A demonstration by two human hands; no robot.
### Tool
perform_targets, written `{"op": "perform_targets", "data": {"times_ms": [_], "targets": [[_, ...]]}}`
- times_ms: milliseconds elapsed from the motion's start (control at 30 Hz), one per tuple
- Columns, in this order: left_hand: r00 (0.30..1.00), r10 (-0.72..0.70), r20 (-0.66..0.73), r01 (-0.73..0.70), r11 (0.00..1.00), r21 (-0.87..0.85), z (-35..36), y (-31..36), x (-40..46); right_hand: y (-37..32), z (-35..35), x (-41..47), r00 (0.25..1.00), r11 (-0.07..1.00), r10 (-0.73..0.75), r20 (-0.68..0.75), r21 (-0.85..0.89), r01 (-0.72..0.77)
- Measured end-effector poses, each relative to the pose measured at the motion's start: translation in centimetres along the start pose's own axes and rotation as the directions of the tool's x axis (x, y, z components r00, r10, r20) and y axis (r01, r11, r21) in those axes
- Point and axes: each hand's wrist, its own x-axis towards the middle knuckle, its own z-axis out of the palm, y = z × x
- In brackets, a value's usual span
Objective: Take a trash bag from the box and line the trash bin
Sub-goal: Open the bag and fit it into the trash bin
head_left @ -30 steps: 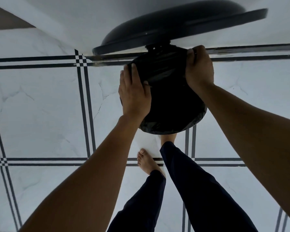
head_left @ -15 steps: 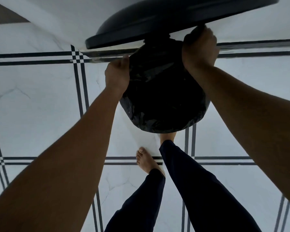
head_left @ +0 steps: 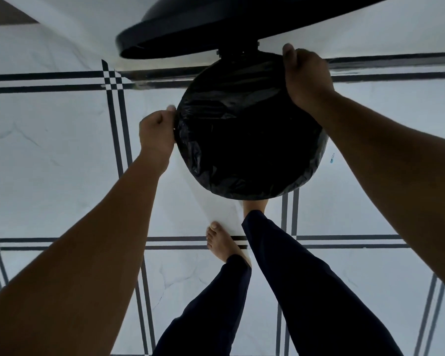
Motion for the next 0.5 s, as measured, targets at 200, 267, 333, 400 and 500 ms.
{"op": "perform_targets", "data": {"times_ms": [200,267,333,400,500], "targets": [[0.993,0.062,0.101,-0.044,0.984,-0.172,0.7,1.9,-0.8,-0.4,0.3,-0.1,0.998,1.000,0.021,-0.058,-0.011,-0.022],[0.995,-0.003,0.104,0.030,0.965,-0.260,0.4,1.4,-0.7,-0.5,0.3,-0.2,0.996,1.000,0.008,-0.084,-0.004,-0.008],[0.994,-0.037,0.102,0.063,0.962,-0.266,0.4,1.2,-0.1,-0.3,0.5,-0.2,0.996,1.000,-0.018,-0.088,-0.005,0.018],[0.997,-0.024,0.071,0.038,0.978,-0.203,0.8,1.6,0.7,-0.1,0.4,0.0,0.996,0.999,-0.040,-0.076,-0.021,0.039],[1.000,0.004,-0.003,-0.005,0.994,-0.106,1.3,3.1,2.0,-0.3,0.6,0.3,0.998,0.999,-0.029,-0.061,-0.027,0.027]]}}
